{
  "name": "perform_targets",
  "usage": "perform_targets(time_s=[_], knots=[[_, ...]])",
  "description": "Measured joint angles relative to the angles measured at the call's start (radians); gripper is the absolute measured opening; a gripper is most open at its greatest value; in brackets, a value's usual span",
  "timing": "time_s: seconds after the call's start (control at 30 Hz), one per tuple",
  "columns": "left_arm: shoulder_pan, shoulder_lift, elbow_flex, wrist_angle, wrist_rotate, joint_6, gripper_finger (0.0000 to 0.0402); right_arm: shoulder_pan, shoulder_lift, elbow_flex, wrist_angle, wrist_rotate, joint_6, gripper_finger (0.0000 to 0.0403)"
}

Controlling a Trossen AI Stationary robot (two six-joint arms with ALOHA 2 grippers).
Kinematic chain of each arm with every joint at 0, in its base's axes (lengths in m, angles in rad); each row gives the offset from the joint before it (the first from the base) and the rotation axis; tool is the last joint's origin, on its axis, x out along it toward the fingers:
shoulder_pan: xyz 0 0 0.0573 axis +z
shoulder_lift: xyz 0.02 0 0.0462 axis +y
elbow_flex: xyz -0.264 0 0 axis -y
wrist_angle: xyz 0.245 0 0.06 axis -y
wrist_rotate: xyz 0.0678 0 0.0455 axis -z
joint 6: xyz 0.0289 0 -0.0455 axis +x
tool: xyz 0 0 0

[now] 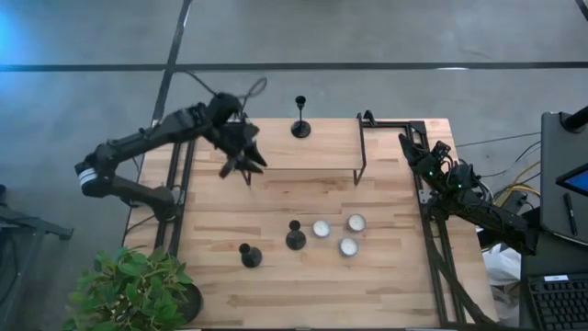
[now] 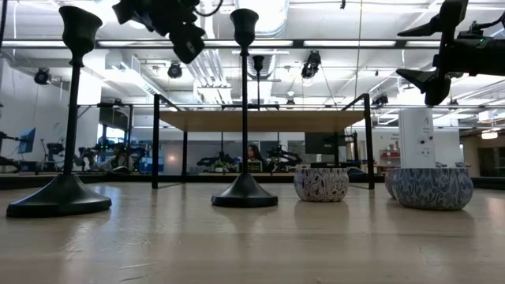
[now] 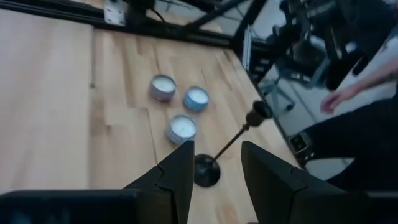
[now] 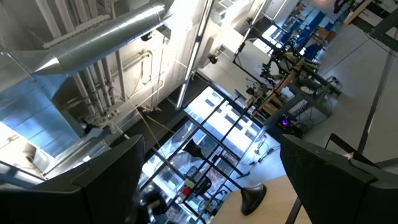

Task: Pick & Place candle stick holders
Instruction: Align the top black candle holder with the other candle holder on the shelf

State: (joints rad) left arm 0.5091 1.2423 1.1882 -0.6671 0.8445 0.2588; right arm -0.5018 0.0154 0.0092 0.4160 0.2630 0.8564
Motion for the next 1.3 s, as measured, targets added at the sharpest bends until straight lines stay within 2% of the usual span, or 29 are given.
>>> perform_targets(time_s=[0.17,0.27,0.53,0.9,1.17,1.3], knots=[[-0.129,-0.043,-0.109,0.112,-0.169,-0.018,0.0138,0.0,0.0,0.0,0.0,0.0,0.0,0.0366],[-0.169,-0.058,-0.145,0.178,-0.226,-0.037,0.0138,0.0,0.0,0.0,0.0,0.0,0.0,0.0366],[-0.218,-0.059,-0.228,0.415,-0.229,-0.152,0.0138,0.0,0.0,0.0,0.0,0.0,0.0,0.0366],[-0.307,-0.048,-0.365,0.54,-0.263,-0.145,0.0138,0.0,0.0,0.0,0.0,0.0,0.0,0.0366],[-0.371,-0.044,-0.487,0.733,-0.268,-0.139,0.0138,0.0,0.0,0.0,0.0,0.0,0.0,0.0366],[-0.406,-0.038,-0.55,0.853,-0.307,-0.134,0.0138,0.0,0.0,0.0,0.0,0.0,0.0,0.0366]])
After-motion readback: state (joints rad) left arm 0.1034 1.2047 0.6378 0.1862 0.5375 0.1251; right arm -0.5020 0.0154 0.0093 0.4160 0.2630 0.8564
